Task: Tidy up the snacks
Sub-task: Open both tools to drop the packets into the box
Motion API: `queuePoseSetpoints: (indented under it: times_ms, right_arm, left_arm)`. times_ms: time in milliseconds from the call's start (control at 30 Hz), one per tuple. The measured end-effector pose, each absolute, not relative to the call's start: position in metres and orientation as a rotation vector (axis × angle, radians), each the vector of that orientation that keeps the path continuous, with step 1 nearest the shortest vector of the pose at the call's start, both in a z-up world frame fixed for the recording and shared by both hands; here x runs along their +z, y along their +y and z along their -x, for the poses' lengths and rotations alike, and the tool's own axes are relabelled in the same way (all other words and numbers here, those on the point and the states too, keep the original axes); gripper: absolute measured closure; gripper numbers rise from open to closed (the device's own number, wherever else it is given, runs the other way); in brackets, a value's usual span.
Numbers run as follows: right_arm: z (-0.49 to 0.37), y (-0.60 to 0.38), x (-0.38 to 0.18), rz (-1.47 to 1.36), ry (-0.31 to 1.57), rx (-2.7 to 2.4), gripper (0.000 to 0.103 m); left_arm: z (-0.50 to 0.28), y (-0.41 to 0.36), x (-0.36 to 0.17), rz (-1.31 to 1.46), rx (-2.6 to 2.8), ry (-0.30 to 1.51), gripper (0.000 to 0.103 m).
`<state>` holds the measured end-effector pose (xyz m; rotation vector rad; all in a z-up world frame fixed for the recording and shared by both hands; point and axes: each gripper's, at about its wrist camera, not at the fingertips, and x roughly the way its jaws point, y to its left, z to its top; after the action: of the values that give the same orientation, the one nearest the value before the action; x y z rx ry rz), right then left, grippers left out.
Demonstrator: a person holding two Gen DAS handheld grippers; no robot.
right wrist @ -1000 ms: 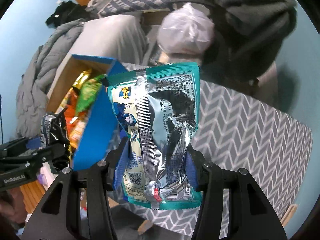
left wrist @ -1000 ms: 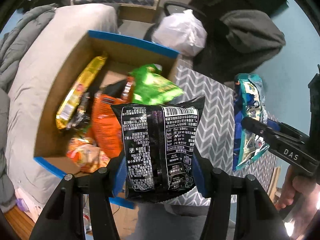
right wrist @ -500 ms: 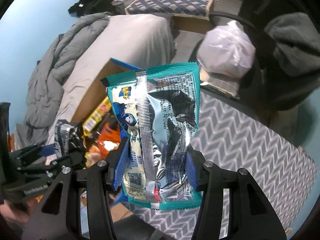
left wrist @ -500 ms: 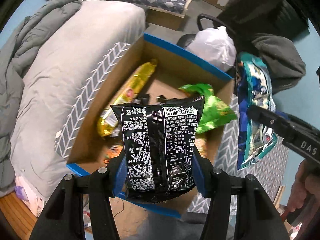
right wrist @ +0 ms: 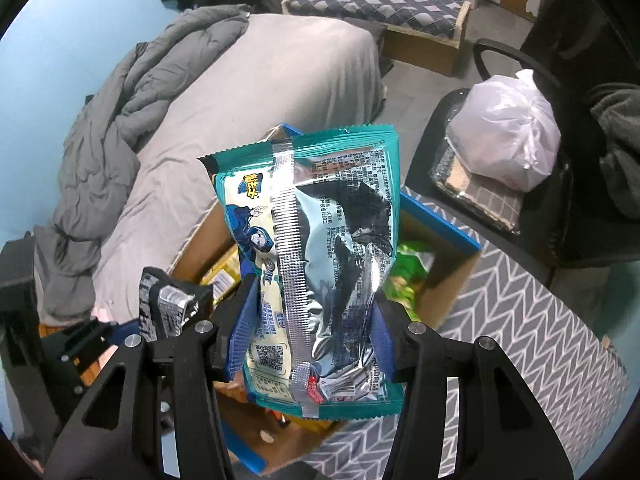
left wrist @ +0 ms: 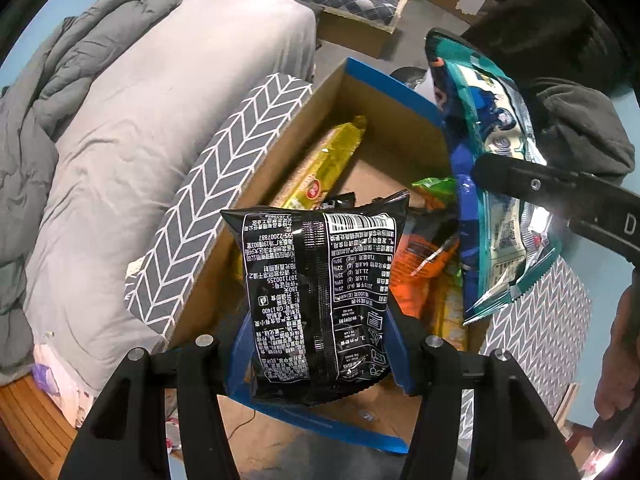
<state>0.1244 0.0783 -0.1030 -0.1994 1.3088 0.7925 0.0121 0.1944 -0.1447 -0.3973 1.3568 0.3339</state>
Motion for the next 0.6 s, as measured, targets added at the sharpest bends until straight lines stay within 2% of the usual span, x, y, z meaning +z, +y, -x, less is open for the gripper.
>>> queuePoseSetpoints:
  times_ms: [133,200,267,400,533,600]
  right_arm:
    - [-0.127,0.092,-0.107,0.236,1.326,0.787,0.049]
    - [-0.128,0.093,-0.106,0.249,1.316,0.778,0.049]
    - [-0.128,0.095,-0.103,0.245,1.311,0.782,0.047]
    - [-0.127,0.094,-0.094,0.243,1.288,0.772,0.043]
    - [-0.124,0.087,-0.084,0.220,1.274,0.758,0.035]
    - [-0.121,0.082,-0.077,0.211,1.263,0.755,0.035]
  left_arm:
    - [-0.013,0.200,-0.146,0.401,0.348,1.361,0.042]
    - [-0.012,0.200,-0.144,0.404,0.354,1.352,0.033]
    - [-0.011,0.201,-0.140,0.402,0.365,1.336,0.029]
    - [-0.010,0.202,-0.132,0.397,0.372,1.332,0.029]
    - [-0.006,0.203,-0.120,0.383,0.382,1.316,0.028]
    - [-0.002,0.201,-0.111,0.376,0.379,1.301,0.023]
